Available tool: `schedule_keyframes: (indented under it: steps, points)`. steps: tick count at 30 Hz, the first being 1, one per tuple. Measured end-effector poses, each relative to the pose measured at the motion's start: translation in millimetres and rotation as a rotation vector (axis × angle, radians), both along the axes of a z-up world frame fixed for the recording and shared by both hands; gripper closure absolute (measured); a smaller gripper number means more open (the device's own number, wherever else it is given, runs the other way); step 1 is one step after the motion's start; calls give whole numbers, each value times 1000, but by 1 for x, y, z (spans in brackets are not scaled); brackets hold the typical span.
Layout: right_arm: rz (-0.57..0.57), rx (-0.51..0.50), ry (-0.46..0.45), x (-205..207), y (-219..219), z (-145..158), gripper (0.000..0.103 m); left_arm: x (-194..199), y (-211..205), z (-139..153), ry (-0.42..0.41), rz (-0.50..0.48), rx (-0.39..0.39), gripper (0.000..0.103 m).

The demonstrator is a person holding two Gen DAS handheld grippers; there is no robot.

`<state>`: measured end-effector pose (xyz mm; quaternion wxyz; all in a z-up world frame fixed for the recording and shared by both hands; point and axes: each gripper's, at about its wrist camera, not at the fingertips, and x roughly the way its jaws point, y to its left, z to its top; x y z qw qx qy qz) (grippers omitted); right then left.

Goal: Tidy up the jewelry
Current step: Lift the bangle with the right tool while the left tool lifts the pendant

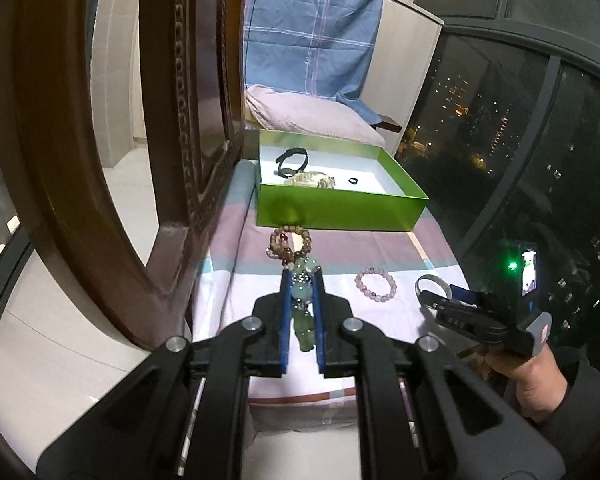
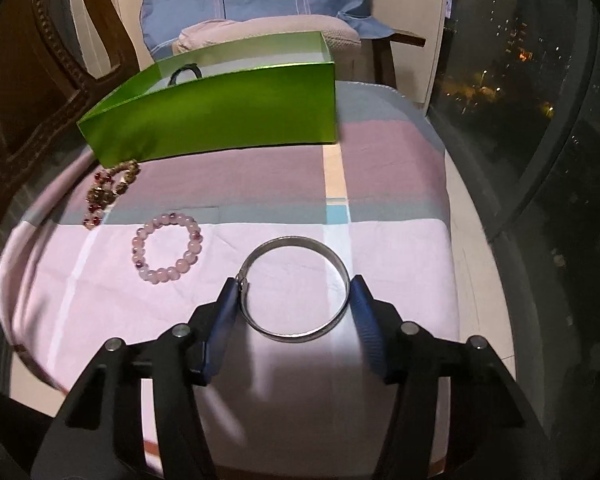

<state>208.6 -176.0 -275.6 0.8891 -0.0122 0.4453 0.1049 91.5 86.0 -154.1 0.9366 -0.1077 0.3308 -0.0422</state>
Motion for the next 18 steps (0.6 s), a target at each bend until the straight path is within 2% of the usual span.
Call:
schedule_keyframes:
  steps: [4,8,14,18]
  points:
    - [19,0,-62,-20,-2,22,47,0,1,1,0,-4,-10,93]
    - [34,53,-145,-56,-12,66,47,2,-3,0,5,-4,2,93]
    - [66,80,-254,-106,-24,126,47,-9,-17,15,10,-14,30,93]
    - [71,110,-276,-124,-29,143,47,-22,-35,29,7,-40,43,93]
